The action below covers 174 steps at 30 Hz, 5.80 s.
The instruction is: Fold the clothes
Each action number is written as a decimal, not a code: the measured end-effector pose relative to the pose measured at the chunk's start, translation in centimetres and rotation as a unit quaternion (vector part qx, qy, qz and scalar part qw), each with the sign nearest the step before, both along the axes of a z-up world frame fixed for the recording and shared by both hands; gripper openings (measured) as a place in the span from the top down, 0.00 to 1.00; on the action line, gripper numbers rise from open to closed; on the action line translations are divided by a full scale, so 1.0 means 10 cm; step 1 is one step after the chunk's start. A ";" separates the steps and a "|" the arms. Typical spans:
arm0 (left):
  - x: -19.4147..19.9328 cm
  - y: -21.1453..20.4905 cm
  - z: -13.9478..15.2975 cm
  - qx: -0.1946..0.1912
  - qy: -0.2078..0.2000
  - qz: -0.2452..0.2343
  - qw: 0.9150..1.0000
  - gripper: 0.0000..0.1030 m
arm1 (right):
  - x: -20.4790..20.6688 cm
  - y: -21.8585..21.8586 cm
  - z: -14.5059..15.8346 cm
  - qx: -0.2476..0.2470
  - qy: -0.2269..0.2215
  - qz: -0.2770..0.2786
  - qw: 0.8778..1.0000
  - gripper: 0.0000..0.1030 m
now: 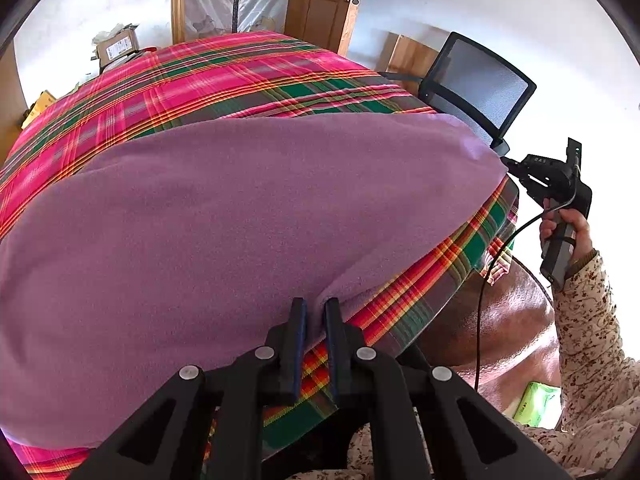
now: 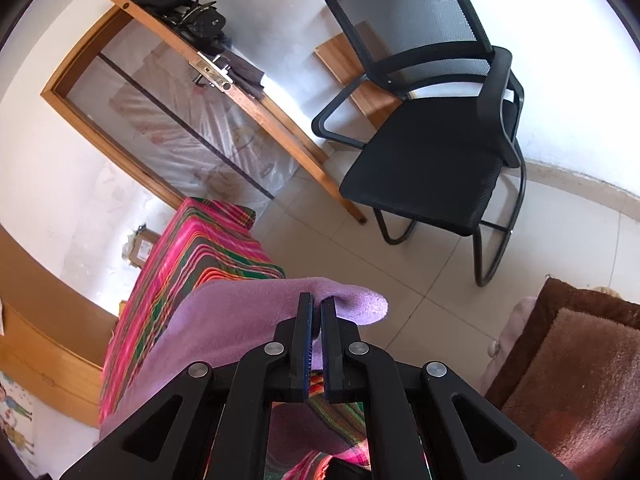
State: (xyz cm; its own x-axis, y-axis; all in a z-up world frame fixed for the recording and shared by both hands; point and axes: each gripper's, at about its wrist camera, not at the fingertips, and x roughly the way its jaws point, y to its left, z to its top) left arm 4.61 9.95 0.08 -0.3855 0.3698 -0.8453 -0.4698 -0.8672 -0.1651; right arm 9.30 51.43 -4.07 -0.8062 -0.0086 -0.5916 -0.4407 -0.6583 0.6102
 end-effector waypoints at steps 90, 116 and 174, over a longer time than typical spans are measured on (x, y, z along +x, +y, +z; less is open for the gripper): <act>-0.47 -3.29 0.63 0.073 0.027 0.432 0.899 0.70 | -0.81 -3.86 0.65 0.331 0.008 0.439 0.836 0.79; -1.06 -3.06 0.16 0.056 -0.046 0.369 0.926 0.70 | -1.99 -4.81 0.53 0.220 -0.055 0.654 0.722 0.60; -1.06 -3.17 0.01 0.089 -0.039 0.364 0.926 0.70 | -2.01 -5.05 0.23 -0.012 -0.112 0.710 0.695 0.70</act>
